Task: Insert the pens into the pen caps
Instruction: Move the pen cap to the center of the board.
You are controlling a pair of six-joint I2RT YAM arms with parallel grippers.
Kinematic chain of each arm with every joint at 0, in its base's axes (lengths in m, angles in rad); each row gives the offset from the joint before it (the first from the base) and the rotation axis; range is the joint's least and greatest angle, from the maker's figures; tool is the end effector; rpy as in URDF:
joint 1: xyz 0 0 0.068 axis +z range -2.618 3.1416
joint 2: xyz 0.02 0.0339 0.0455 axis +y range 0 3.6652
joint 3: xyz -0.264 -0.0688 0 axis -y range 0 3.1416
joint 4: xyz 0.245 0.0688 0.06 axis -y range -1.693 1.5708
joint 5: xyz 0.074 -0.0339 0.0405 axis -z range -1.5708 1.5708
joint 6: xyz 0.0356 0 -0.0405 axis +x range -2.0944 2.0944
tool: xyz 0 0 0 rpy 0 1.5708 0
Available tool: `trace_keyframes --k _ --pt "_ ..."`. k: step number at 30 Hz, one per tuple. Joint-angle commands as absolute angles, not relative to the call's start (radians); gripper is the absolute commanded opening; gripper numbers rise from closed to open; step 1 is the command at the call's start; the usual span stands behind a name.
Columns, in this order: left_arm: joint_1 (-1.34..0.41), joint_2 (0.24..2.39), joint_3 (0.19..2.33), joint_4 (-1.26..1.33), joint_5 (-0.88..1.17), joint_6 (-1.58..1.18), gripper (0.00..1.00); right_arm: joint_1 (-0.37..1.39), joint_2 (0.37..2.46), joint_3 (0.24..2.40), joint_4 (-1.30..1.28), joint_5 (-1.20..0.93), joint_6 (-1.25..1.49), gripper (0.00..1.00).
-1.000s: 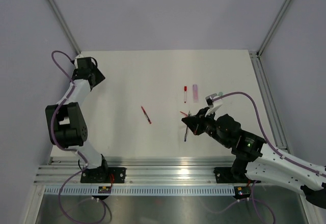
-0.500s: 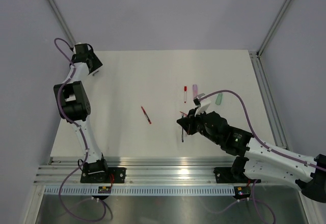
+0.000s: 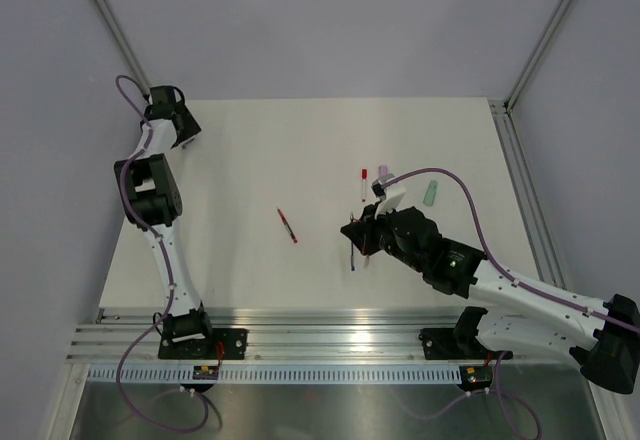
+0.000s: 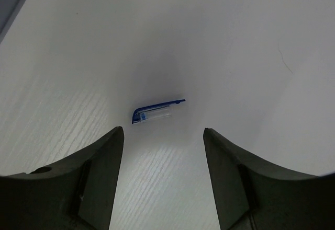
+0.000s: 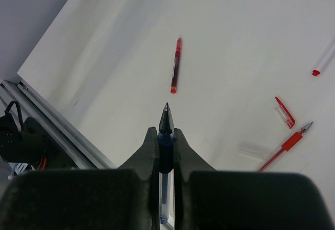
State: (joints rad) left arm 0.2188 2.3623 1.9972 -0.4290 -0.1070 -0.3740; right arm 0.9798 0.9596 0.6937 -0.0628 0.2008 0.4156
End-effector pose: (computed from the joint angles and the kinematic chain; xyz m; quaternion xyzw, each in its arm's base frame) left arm 0.5212 0.1198 0.1896 -0.2893 0.8780 0.0200 0.3808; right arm 0.1305 0.1818 0.2881 -0.1692 0.7934 0.3095 0.4960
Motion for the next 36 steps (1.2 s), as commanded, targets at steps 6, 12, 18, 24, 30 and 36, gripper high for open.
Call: trace_keyframes --k 6,12,18,24,30,36 --pt "0.230 2.411 2.065 -0.430 -0.095 -0.362 0.63 0.953 0.954 0.726 -0.012 0.167 0.405 0.00" --pt "0.233 2.416 2.077 -0.425 -0.115 -0.351 0.64 0.950 0.965 0.723 -0.011 0.160 0.405 0.00" --pt "0.236 2.457 2.138 -0.468 -0.117 -0.342 0.61 0.945 0.971 0.723 -0.011 0.156 0.403 0.00" --pt "0.238 2.483 2.167 -0.489 -0.104 -0.342 0.59 0.942 0.976 0.723 0.021 0.152 0.405 0.00" --pt "0.238 2.488 2.174 -0.503 -0.106 -0.345 0.58 0.940 0.973 0.721 0.023 0.149 0.405 0.00" --pt "0.247 2.491 2.178 -0.511 -0.104 -0.365 0.52 0.940 0.959 0.715 0.020 0.152 0.410 0.00"
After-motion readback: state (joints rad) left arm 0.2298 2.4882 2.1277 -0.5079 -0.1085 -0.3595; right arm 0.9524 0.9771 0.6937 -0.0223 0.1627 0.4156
